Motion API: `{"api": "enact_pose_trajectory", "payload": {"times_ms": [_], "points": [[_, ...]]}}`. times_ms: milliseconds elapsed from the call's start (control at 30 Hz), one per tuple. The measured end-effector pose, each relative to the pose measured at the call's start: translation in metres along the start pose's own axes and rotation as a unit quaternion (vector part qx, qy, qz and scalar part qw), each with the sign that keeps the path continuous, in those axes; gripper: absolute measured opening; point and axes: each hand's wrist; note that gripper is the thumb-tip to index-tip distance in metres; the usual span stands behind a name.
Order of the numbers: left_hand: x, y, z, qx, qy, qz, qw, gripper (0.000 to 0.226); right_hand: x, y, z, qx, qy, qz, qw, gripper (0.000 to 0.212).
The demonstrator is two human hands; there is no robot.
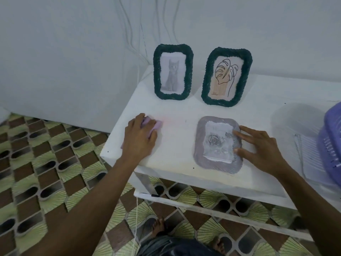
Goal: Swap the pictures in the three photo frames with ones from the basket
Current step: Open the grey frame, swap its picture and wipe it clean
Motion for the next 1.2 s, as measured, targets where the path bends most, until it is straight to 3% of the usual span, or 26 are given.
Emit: {"api": "enact_pose_trajectory", "payload": {"times_ms": [133, 300, 400, 667, 833, 1000, 1100, 1200], "points": [[0.001, -0.001, -0.004, -0.077, -0.038, -0.024, 0.996, 0.061, 0.000, -0.002, 0.001, 0.000, -0.011, -0.014, 1.000, 0.064], [-0.002, -0.014, 0.004, -0.110, -0.082, -0.136, 0.981, 0.072, 0.000, -0.001, 0.001, 0.005, -0.008, -0.014, 1.000, 0.066], [-0.002, -0.017, 0.003, -0.087, -0.123, -0.138, 0.979, 0.082, 0.001, -0.002, 0.001, 0.007, -0.004, -0.011, 1.000, 0.067], [-0.003, 0.007, 0.004, -0.123, -0.113, -0.142, 0.976, 0.083, 0.003, -0.007, 0.005, -0.017, 0.009, -0.020, 1.000, 0.059], [-0.004, 0.081, -0.019, 0.046, -0.193, -0.165, 0.966, 0.066, 0.004, -0.008, 0.004, -0.066, 0.025, -0.035, 0.997, 0.062], [-0.004, 0.118, -0.038, 0.206, -0.150, -0.121, 0.959, 0.051, 0.006, -0.019, 0.002, -0.148, 0.053, -0.093, 0.983, 0.059], [-0.001, 0.130, -0.037, 0.327, -0.143, -0.054, 0.932, 0.044, 0.004, -0.027, 0.002, -0.261, 0.057, -0.154, 0.951, 0.056], [-0.002, 0.142, -0.033, 0.408, -0.155, 0.000, 0.900, 0.052, 0.003, -0.036, 0.005, -0.367, 0.092, -0.171, 0.910, 0.051]]}}
Point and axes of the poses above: each hand's wrist, its own x-axis away from the middle knuckle, its own z-axis out of the back of the hand, y = z × x, and after that the axes turned 3 degrees about z, right-handed
